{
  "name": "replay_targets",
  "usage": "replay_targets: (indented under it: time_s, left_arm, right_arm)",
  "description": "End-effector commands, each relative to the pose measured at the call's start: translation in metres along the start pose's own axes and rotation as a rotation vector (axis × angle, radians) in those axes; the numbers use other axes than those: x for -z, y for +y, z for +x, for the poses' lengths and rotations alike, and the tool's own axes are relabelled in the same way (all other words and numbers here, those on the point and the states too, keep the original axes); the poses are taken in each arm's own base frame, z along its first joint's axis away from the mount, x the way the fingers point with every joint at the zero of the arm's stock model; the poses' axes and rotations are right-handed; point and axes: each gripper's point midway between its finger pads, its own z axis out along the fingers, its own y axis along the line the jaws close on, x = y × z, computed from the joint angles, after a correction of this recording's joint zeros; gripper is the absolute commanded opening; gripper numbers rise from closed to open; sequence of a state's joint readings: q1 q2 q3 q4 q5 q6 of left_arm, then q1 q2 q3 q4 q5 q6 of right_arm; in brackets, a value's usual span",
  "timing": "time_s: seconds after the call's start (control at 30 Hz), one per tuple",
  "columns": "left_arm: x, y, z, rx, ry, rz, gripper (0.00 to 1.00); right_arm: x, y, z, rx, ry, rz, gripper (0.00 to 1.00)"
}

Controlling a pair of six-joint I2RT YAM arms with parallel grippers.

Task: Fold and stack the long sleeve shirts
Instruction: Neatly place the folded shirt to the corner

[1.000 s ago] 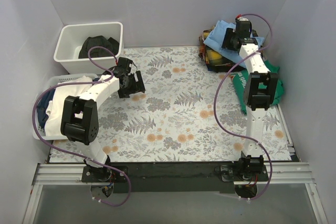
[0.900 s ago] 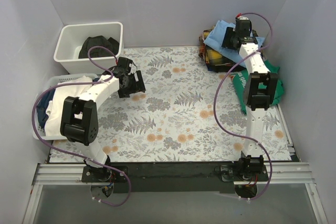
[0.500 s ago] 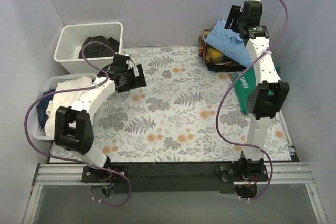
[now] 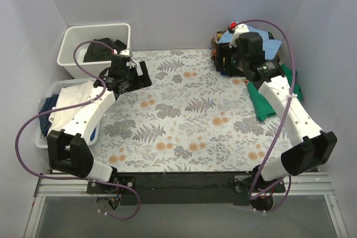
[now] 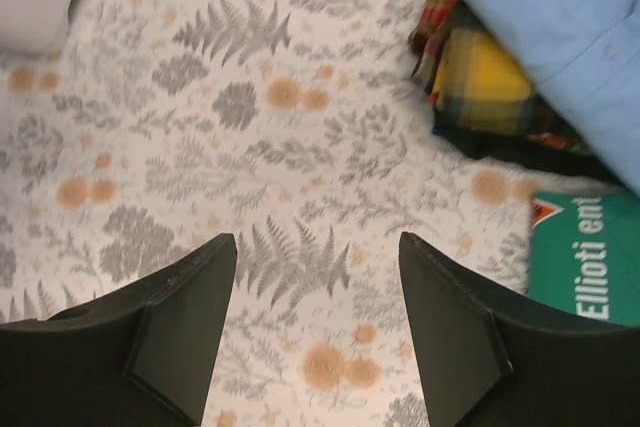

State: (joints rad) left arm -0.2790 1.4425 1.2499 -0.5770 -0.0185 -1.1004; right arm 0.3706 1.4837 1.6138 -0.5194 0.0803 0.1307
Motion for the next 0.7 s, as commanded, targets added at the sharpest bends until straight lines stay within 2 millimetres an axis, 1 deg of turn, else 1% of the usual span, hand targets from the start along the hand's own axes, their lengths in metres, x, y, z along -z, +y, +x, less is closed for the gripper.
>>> replay_targets:
  time_s: [0.0,0.03,0.07,0.1,0.13,0.17,0.23,0.27,0.33,0.37,0.43,0.47,0.6,0.63,0.67]
  left_arm:
    - [0.024,-0.009,-0.02,0.0,-0.092,0.039,0.98]
    - [0.025,-0.01,-0.021,-0.003,-0.095,0.042,0.98]
    - [0.026,-0.01,-0.021,-0.005,-0.096,0.047,0.98]
    - [0.027,-0.011,-0.022,-0.005,-0.101,0.051,0.98]
    - [0.027,-0.011,-0.02,-0.008,-0.097,0.055,0.98]
    - [0.028,-0.012,-0.02,-0.01,-0.102,0.062,0.98]
    - [0.028,-0.012,-0.018,-0.02,-0.103,0.072,0.98]
    - [0.027,-0.012,-0.018,-0.032,-0.106,0.073,0.98]
    - [0.029,-0.012,-0.018,-0.036,-0.112,0.075,0.98]
    - [0.028,-0.01,-0.016,-0.045,-0.109,0.073,0.98]
    - [0.028,-0.009,-0.015,-0.053,-0.108,0.072,0.98]
    - [0.027,-0.008,-0.013,-0.055,-0.104,0.07,0.98]
    - [0.025,-0.004,-0.007,-0.087,-0.098,0.065,0.98]
    - [0.028,-0.01,-0.007,-0.094,-0.101,0.101,0.98]
    - [0.028,-0.01,-0.006,-0.097,-0.106,0.103,0.98]
  right_arm:
    - [0.035,0.023,0.02,0.024,0.005,-0.052,0.74]
    - [0.035,0.024,0.038,0.021,0.044,-0.053,0.75]
    - [0.037,0.031,0.045,0.026,0.053,-0.074,0.75]
    - [0.042,0.033,0.05,0.025,0.057,-0.076,0.75]
    - [0.04,0.034,0.067,0.023,0.092,-0.083,0.75]
    - [0.042,0.042,0.075,0.026,0.11,-0.116,0.75]
    - [0.048,0.049,0.085,0.022,0.116,-0.147,0.75]
    - [0.047,0.055,0.102,0.014,0.14,-0.178,0.75]
    - [0.049,0.056,0.113,-0.003,0.148,-0.183,0.75]
    - [0.047,0.056,0.126,-0.012,0.169,-0.182,0.75]
    - [0.048,0.055,0.135,-0.017,0.178,-0.182,0.75]
    - [0.047,0.054,0.142,-0.021,0.193,-0.177,0.75]
    - [0.045,0.053,0.148,-0.029,0.194,-0.171,0.75]
    - [0.044,0.053,0.149,-0.029,0.199,-0.17,0.75]
    - [0.043,0.053,0.149,-0.027,0.199,-0.17,0.75]
